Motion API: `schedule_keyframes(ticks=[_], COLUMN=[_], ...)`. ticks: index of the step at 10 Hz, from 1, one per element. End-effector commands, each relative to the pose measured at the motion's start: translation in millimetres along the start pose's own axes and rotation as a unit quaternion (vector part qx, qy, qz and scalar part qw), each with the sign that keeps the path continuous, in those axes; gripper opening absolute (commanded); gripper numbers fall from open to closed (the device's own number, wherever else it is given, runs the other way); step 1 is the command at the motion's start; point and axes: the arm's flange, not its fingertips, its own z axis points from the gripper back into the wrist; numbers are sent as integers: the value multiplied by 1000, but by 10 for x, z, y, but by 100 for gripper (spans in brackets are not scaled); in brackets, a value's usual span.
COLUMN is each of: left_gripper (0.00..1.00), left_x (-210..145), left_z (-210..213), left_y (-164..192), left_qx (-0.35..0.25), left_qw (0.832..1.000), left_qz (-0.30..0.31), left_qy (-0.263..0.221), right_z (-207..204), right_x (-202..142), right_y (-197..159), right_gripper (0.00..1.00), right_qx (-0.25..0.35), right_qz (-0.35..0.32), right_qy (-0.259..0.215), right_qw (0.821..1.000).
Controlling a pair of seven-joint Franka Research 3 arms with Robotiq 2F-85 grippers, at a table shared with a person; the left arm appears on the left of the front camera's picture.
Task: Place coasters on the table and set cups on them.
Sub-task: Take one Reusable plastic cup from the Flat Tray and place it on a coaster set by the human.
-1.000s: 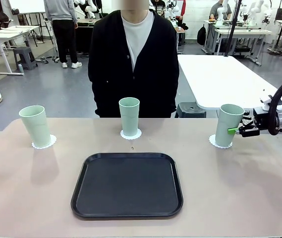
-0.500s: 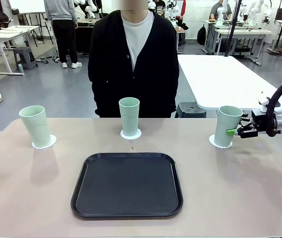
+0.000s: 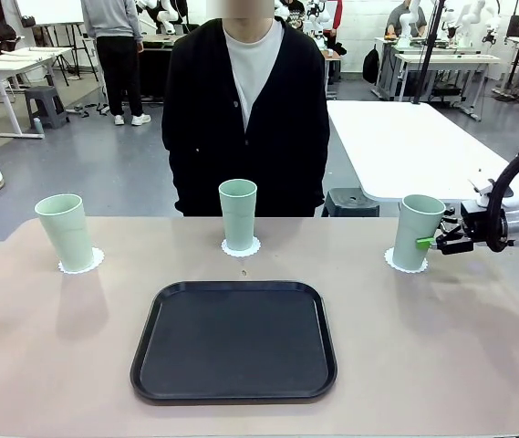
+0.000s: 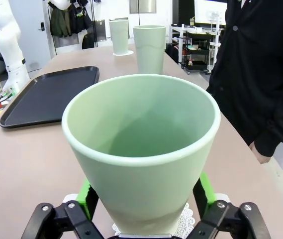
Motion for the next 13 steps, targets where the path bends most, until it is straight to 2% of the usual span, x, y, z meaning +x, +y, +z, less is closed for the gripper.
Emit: schedule_keyframes(ticks=[1,7,10,13], left_gripper=[100,100,100,100], left_x=[10,10,10,10], left_z=[2,2,2,2], left_y=[-18,-18,-18,-18], left_qx=[0,0,0,0], left_qw=[1000,1000,1000,1000], left_qz=[1,1,1,1], left_qy=[-9,-9,-9,-9], right_z=[25,90,238,390], right_x=[23,-5,-16,-52], right_y=[-82,-18,10,46], right_gripper=[100,100,100,100], right_qx=[3,39,27,-17], right_qz=[-13,-43,-48,-56], right_qy=[-5,65,96,160], right_qw=[1000,996,994,985])
